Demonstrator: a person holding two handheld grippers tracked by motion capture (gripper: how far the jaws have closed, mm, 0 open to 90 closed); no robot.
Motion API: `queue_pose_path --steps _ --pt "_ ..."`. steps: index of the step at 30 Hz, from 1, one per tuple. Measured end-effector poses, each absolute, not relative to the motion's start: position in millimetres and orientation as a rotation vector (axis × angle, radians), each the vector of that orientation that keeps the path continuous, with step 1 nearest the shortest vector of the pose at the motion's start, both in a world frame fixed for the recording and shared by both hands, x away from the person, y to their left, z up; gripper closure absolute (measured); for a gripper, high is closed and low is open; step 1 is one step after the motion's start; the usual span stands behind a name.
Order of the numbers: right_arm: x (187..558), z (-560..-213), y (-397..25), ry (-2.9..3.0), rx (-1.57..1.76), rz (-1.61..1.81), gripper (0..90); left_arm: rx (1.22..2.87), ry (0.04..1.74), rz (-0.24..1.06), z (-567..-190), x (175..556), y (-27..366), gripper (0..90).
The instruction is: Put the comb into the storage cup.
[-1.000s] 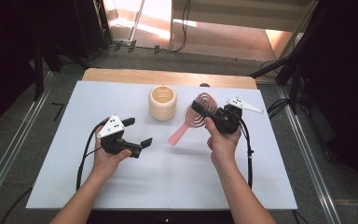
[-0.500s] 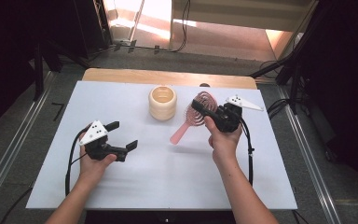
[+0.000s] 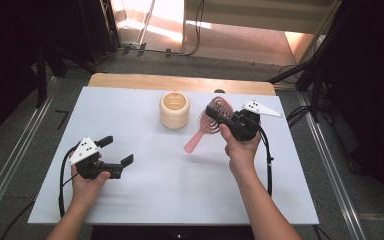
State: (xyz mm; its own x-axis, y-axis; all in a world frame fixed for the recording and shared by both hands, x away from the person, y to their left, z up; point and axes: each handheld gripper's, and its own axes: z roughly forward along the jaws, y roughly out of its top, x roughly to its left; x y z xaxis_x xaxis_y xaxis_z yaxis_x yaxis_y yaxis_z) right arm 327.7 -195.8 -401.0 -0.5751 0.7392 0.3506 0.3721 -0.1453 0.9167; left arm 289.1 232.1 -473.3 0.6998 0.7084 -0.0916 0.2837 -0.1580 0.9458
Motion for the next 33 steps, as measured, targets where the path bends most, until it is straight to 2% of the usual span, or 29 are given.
queue_pose_path --steps 12,33 --pt "330.5 -395.1 -198.5 1.833 1.233 1.757 60.7 1.709 0.847 0.47 -480.3 284.4 252.3 0.0" --pt "341.5 -377.2 -192.5 1.856 1.174 1.737 60.7 1.677 0.87 0.495 -482.2 284.8 263.7 0.0"
